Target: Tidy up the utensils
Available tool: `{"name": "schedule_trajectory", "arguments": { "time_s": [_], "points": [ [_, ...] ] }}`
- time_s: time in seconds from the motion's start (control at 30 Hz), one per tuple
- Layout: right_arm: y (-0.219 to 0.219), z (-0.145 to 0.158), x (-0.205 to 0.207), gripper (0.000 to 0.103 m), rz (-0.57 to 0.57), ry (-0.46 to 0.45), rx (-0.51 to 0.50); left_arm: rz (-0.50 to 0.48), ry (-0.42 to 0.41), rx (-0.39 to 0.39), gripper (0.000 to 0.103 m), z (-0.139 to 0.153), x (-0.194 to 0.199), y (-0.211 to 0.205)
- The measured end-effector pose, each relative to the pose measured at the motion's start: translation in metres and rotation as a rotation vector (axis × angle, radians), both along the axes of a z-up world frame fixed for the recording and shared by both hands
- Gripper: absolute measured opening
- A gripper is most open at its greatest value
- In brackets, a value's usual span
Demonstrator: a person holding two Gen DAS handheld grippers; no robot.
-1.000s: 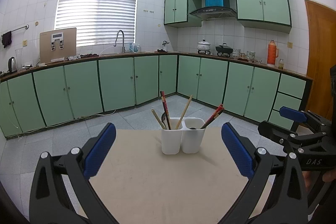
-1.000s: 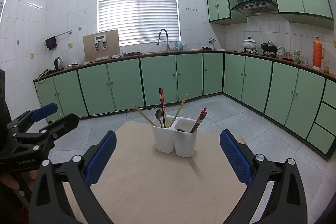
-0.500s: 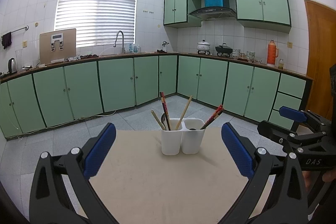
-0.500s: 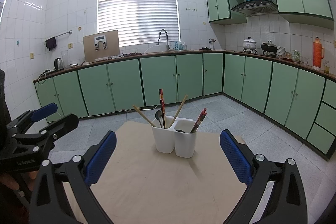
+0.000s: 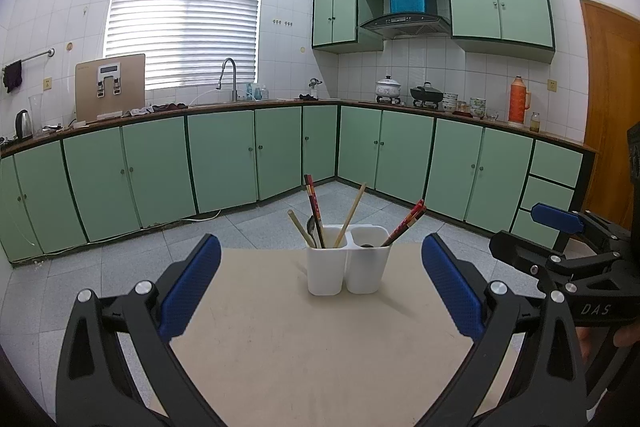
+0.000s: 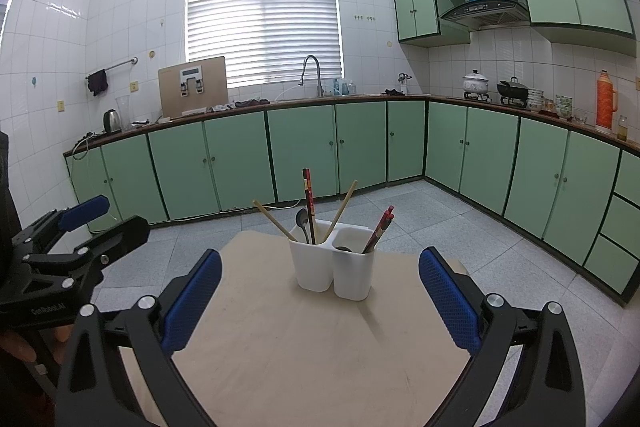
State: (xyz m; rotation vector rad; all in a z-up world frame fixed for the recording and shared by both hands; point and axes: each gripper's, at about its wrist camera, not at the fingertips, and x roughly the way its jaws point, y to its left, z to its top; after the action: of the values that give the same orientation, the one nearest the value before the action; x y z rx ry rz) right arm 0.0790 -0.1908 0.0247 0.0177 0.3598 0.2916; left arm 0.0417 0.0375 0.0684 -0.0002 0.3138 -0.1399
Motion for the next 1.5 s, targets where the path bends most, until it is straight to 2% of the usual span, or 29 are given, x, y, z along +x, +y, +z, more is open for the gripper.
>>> {"name": "schedule_trajectory", "arguments": {
  "time_s": [1.5],
  "points": [
    [-0.004,-0.011,0.009,0.097,-0.008,0.021,-0.001,0.004,0.015,0.0,0.098,-0.004,0.003,0.002]
  ]
}}
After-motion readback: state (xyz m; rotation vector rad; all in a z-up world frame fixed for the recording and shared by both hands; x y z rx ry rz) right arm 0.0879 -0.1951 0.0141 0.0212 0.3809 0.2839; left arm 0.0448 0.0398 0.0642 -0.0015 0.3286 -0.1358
